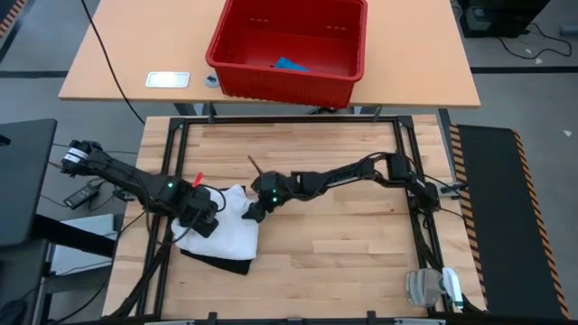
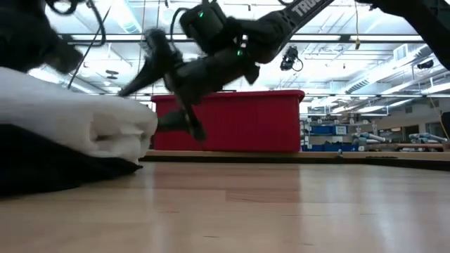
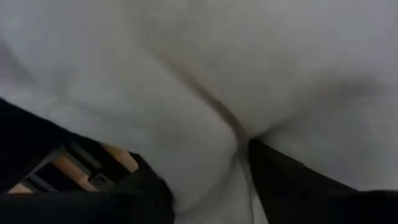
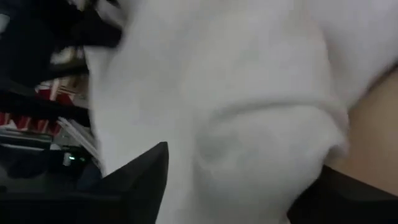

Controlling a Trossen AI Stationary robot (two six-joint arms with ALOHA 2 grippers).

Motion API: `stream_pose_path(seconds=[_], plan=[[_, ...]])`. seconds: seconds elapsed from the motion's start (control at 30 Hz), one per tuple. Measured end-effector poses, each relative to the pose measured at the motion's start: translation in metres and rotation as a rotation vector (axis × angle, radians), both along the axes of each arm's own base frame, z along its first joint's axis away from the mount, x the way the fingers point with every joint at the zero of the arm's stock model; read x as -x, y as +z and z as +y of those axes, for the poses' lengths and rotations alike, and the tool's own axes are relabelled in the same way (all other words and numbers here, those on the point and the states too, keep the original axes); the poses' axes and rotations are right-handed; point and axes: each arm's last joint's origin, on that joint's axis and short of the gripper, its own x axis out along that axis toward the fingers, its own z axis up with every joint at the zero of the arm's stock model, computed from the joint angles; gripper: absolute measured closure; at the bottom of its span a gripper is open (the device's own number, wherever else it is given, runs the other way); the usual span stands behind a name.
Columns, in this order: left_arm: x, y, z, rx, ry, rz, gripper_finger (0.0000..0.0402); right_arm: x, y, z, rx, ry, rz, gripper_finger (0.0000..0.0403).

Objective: Fold laundry
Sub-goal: Put the folded white shirt on the black shirt, then fold the blue short

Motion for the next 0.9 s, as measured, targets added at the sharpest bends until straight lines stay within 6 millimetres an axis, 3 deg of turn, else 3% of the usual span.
stream_pose_path(seconds=[0.2,0.37,0.7,0.9], plan=[[0.008,0.039,0.003,-0.042,0.012,-0.068,0.017,0.011,0.041,-0.022,0.079,-0.005,-0.067,0.0109],[0.019,0.054,0.005,-0.08,0.018,-0.09,0.0155,0.023,0.062,-0.045,0.137,-0.029,-0.061,0.0108],[0.026,0.06,0.005,-0.046,0.017,-0.154,0.0154,0.04,0.071,-0.067,0.161,-0.041,0.035,0.0108],[0.03,0.081,0.009,-0.087,-0.009,-0.249,0.0154,0.041,0.071,-0.067,0.152,-0.026,0.04,0.0109]])
